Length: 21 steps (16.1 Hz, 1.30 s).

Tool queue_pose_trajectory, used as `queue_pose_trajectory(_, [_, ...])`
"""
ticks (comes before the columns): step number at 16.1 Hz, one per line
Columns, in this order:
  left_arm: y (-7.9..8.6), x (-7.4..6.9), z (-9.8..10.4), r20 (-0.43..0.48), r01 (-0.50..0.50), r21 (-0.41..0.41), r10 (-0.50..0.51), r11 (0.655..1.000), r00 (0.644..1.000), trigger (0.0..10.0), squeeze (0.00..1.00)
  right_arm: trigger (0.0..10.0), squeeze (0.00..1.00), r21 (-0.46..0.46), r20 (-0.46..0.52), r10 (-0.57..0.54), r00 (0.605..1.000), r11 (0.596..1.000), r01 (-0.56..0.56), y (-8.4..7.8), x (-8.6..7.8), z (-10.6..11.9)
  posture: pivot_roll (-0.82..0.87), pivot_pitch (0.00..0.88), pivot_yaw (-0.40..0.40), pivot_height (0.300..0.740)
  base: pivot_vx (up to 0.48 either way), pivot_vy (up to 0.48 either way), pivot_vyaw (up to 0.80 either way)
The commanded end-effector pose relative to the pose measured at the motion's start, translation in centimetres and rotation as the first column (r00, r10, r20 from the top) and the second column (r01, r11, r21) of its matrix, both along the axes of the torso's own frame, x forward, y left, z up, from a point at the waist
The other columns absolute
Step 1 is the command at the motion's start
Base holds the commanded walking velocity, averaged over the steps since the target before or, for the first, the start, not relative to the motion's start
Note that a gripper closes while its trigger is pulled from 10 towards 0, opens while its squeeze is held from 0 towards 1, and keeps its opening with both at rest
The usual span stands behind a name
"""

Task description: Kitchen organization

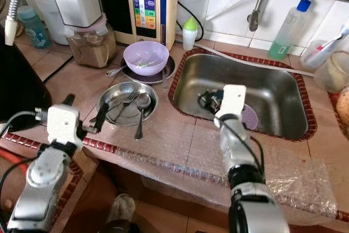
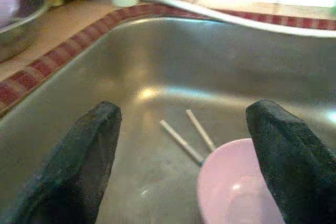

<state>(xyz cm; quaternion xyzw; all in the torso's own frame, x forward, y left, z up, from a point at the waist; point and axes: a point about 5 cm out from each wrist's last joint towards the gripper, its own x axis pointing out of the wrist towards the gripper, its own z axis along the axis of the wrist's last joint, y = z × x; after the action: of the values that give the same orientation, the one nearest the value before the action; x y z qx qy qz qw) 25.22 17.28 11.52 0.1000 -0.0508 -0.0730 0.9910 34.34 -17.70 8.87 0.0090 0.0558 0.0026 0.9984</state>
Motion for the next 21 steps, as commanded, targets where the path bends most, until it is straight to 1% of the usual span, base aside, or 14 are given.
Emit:
queue_pose_trajectory(1, [-0.2, -0.2, 0.5, 0.027, 0.005, 0.0, -0.005, 1.0, 1.0, 10.0, 0.0, 10.0, 1.0, -0.002, 0.026, 0.031, 0.999, 1.0, -0.03, 0.3, 0.1, 0.7, 0.06, 0.0, -0.011, 0.74, 0.0, 0.0, 0.0])
queue_pose_trajectory(2, [-0.3, -0.5, 0.1, 0.015, 0.009, 0.003, -0.009, 1.0, 1.0, 10.0, 0.0, 10.0, 1.0, -0.004, 0.038, 0.067, 0.997, 0.998, -0.067, 0.9, 0.1, 1.0, 0.06, 0.0, -0.011, 0.74, 0.0, 0.0, 0.0])
queue_pose_trajectory(3, [-0.3, -0.6, -0.2, 0.005, 0.01, 0.002, -0.01, 1.0, 1.0, 10.0, 0.0, 10.0, 0.65, -0.008, 0.054, 0.101, 0.993, 0.995, -0.101, 1.4, 0.1, 1.3, 0.06, 0.0, -0.014, 0.74, 0.0, 0.0, 0.0])
queue_pose_trajectory(4, [-0.4, -0.6, -0.4, 0.0, 0.009, 0.003, -0.009, 1.0, 1.0, 10.0, 0.0, 10.0, 0.0, -0.007, 0.067, 0.13, 0.989, 0.992, -0.13, 1.9, 0.0, 1.6, 0.06, 0.0, -0.014, 0.74, 0.0, 0.0, 0.0])
queue_pose_trajectory(6, [-0.2, -0.6, -1.0, -0.022, 0.001, -0.008, -0.001, 1.0, 1.0, 10.0, 0.0, 10.0, 0.0, -0.002, 0.087, 0.171, 0.981, 0.985, -0.172, 2.5, -0.2, 1.9, 0.06, 0.0, -0.014, 0.74, 0.0, 0.0, 0.0])
queue_pose_trajectory(7, [-0.4, -0.5, -1.5, -0.045, 0.016, -0.02, -0.017, 1.0, 0.999, 10.0, 0.0, 10.0, 0.0, -0.001, 0.086, 0.18, 0.98, 0.984, -0.181, 2.7, -0.3, 2.0, 0.06, 0.0, -0.015, 0.74, 0.0, 0.0, 0.0])
queue_pose_trajectory(9, [-0.9, -0.4, -1.9, -0.066, 0.047, -0.031, -0.049, 0.998, 0.997, 10.0, 0.0, 10.0, 0.0, -0.002, 0.09, 0.198, 0.976, 0.98, -0.198, 2.9, -0.4, 2.1, 0.06, 0.0, -0.016, 0.74, 0.0, 0.0, 0.0])
queue_pose_trajectory(11, [-1.2, -0.3, -2.1, -0.076, 0.057, -0.035, -0.059, 0.998, 0.995, 10.0, 0.0, 10.0, 0.0, -0.006, 0.093, 0.205, 0.974, 0.979, -0.205, 3.0, -0.4, 2.3, 0.05, 0.0, -0.017, 0.74, 0.0, 0.0, 0.0])
queue_pose_trajectory(12, [-1.2, -0.2, -2.3, -0.081, 0.061, -0.035, -0.063, 0.998, 0.995, 7.1, 0.0, 10.0, 0.0, -0.007, 0.095, 0.208, 0.973, 0.978, -0.209, 2.9, -0.4, 2.4, 0.05, 0.0, -0.016, 0.74, 0.0, 0.0, 0.0])
queue_pose_trajectory(13, [-1.2, 0.0, -2.5, -0.088, 0.061, -0.035, -0.064, 0.998, 0.994, 3.3, 0.0, 10.0, 0.0, -0.008, 0.096, 0.209, 0.973, 0.978, -0.209, 2.9, -0.3, 2.5, 0.05, 0.0, -0.017, 0.74, 0.0, 0.0, 0.0])
queue_pose_trajectory(14, [-1.1, 0.1, -2.5, -0.09, 0.061, -0.038, -0.064, 0.997, 0.994, 2.0, 0.0, 10.0, 0.0, -0.009, 0.097, 0.209, 0.973, 0.978, -0.209, 2.8, -0.3, 2.6, 0.05, 0.0, -0.017, 0.74, 0.0, 0.0, 0.0])
queue_pose_trajectory(15, [-1.1, 0.1, -2.5, -0.091, 0.065, -0.039, -0.068, 0.997, 0.994, 0.0, 0.0, 10.0, 0.0, -0.01, 0.098, 0.211, 0.973, 0.977, -0.211, 2.9, -0.3, 2.7, 0.04, 0.0, -0.016, 0.74, 0.0, 0.0, 0.0])
queue_pose_trajectory(21, [-1.3, 0.1, -2.6, -0.093, 0.08, -0.038, -0.083, 0.996, 0.992, 0.0, 0.0, 10.0, 0.0, -0.009, 0.099, 0.218, 0.971, 0.976, -0.218, 3.0, -0.2, 2.9, 0.04, 0.0, -0.014, 0.74, 0.0, 0.0, 0.0])
